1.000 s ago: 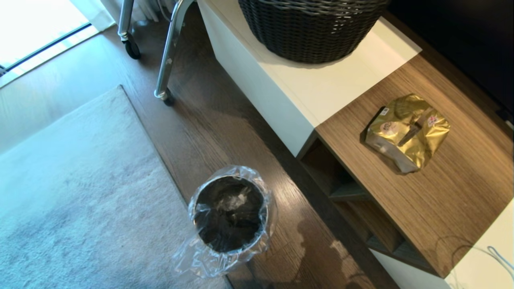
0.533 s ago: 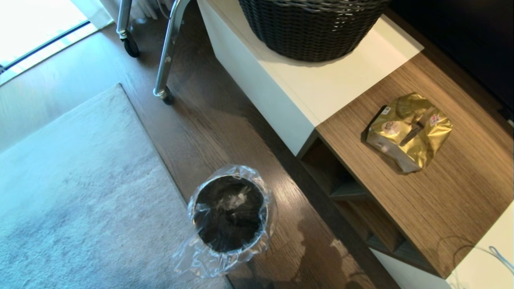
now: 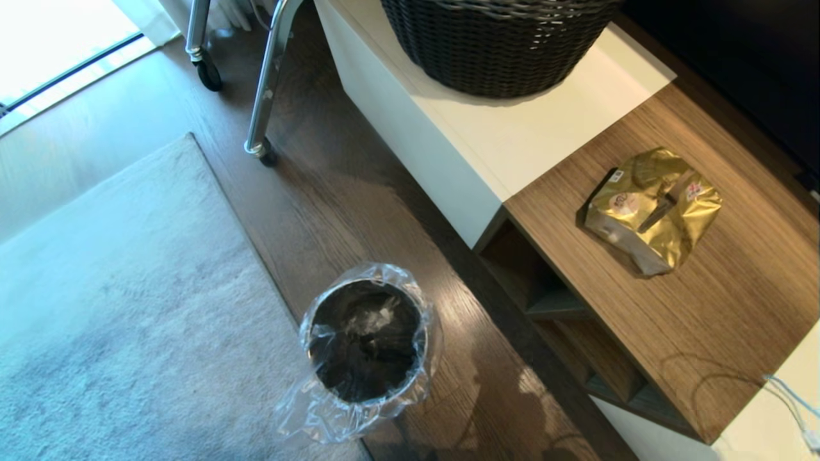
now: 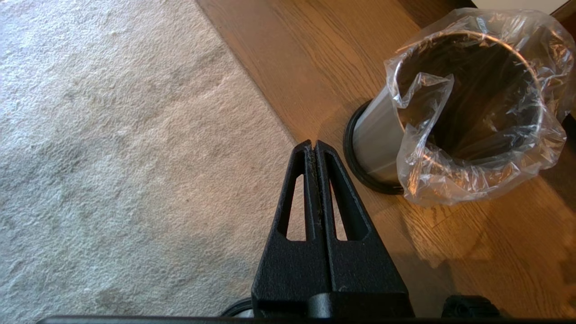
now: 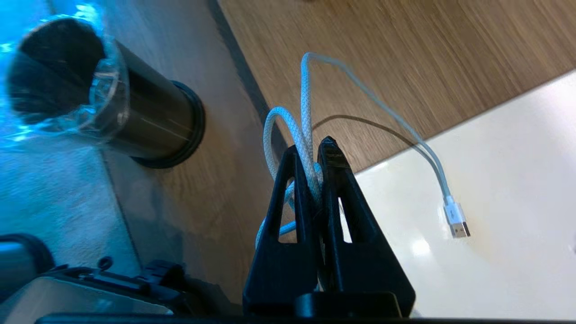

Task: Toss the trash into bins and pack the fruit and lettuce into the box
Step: Throw it into the trash can

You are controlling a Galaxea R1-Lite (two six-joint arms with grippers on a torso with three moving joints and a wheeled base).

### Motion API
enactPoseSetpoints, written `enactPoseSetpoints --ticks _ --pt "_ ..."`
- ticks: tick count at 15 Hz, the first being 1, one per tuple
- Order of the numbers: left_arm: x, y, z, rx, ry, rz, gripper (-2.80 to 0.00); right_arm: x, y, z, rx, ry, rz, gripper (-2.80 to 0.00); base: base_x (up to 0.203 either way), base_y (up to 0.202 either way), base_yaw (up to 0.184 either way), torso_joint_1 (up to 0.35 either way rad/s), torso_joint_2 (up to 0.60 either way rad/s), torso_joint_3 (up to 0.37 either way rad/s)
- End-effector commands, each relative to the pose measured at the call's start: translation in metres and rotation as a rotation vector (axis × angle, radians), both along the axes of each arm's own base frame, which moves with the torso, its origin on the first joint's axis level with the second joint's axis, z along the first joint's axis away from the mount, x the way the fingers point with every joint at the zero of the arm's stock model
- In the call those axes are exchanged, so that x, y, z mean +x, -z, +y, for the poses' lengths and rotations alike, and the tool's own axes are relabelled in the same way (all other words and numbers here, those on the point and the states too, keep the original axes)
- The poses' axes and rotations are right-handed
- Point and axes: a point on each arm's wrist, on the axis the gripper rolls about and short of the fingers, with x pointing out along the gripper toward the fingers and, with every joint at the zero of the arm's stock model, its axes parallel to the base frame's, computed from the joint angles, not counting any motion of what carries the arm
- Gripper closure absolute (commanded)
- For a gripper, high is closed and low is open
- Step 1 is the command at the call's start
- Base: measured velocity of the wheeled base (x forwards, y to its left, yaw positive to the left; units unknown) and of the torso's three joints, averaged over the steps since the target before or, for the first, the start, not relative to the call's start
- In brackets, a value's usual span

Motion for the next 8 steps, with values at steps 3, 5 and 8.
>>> enactPoseSetpoints --ticks 3,5,8 --pt "0.0 0.0 0.0 -0.001 0.0 -0.001 0.0 0.021 -0.043 0.004 0.002 -0.164 0.096 0.0 0.0 0.0 0.0 0.0 0.0 0.0" --pt "0.0 0.0 0.0 -0.001 0.0 -0.001 0.0 0.037 -0.057 0.005 0.006 -0.245 0.109 0.0 0.0 0.0 0.0 0.0 0.0 0.0" --pt "0.0 0.0 0.0 -0.001 -0.002 -0.001 0.0 0.067 -0.079 0.008 0.013 -0.348 0.119 0.0 0.0 0.0 0.0 0.0 0.0 0.0"
